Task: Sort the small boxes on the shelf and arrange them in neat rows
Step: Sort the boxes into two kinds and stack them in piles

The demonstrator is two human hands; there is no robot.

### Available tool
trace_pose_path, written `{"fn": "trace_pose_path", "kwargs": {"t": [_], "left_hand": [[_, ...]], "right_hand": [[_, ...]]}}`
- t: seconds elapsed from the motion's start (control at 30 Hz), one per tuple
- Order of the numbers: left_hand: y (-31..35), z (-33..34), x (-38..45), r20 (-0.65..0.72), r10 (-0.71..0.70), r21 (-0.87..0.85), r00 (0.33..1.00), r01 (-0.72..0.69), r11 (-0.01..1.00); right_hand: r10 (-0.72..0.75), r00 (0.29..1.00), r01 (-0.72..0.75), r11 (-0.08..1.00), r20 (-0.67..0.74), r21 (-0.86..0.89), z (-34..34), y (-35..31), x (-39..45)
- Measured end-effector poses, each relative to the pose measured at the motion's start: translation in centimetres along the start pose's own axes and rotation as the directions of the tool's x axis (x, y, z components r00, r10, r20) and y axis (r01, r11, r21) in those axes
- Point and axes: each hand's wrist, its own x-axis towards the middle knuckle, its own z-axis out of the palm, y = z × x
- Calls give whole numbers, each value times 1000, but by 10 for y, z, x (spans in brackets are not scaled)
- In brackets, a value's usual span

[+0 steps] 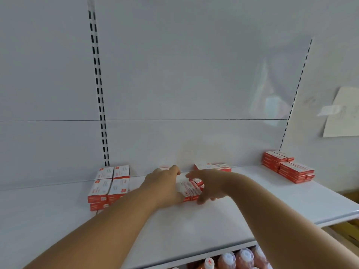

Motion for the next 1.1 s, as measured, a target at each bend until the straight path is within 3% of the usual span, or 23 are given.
{"fn": "trace_pose_path", "kwargs": {"t": [0.17, 0.33, 0.4, 0.43, 0.47, 0.5, 0.53, 0.57, 0.6, 0.63, 0.7, 0.77, 0.9, 1.03, 1.1], "left_hand": [[11, 5, 10, 98, -88, 16, 991, 87, 996], [16, -2, 10, 92, -80, -43, 993, 84, 996], [19, -8, 7, -15, -77, -103, 997, 75, 992], [22, -12, 6, -80, -104, -210, 991, 85, 974], [24, -15, 6, -127, -169, -415, 977, 103, 904], [28, -18, 7, -122, -267, -673, 956, 118, 730], [33, -21, 9, -59, -343, -880, 938, 113, 461], [39, -23, 9, 21, -375, -981, 927, 91, 170], [46, -26, 9, 87, -368, -995, 926, 65, -70], [53, -27, 9, 127, -342, -972, 931, 47, -232], [67, -24, 10, 156, -294, -933, 943, 43, -357], [84, -19, 12, 153, -258, -944, 954, 63, -325], [119, -7, 18, 147, -282, -985, 948, 113, -133], [146, 10, 26, 187, -333, -982, 924, 174, -67], [157, 17, 31, 205, -317, -979, 926, 200, -48]], "right_hand": [[-76, 997, 75, 996, -13, -50, -2, 5, 6], [-210, 978, 210, 978, -19, 13, -1, 15, 14], [-211, 968, 229, 964, -136, 137, 3, 26, 17], [-188, 961, 246, 917, -203, 313, 3, 33, 19], [-153, 956, 272, 786, -251, 556, 2, 40, 19], [-109, 957, 285, 544, -270, 789, -2, 46, 18], [-68, 965, 262, 237, -253, 936, -7, 51, 15], [-39, 977, 206, -44, -208, 978, -13, 56, 11], [-31, 986, 153, -244, -165, 958, -18, 60, 6], [-35, 990, 117, -359, -138, 926, -23, 63, 1], [-53, 992, 83, -440, -118, 894, -27, 65, -6], [-69, 994, 50, -450, -90, 892, -29, 67, -12], [-17, 998, 46, -439, -60, 897, -28, 80, -27], [94, 985, 168, -368, -144, 915, -19, 101, -34], [199, 958, 255, -279, -204, 926, -15, 112, -36]]}}
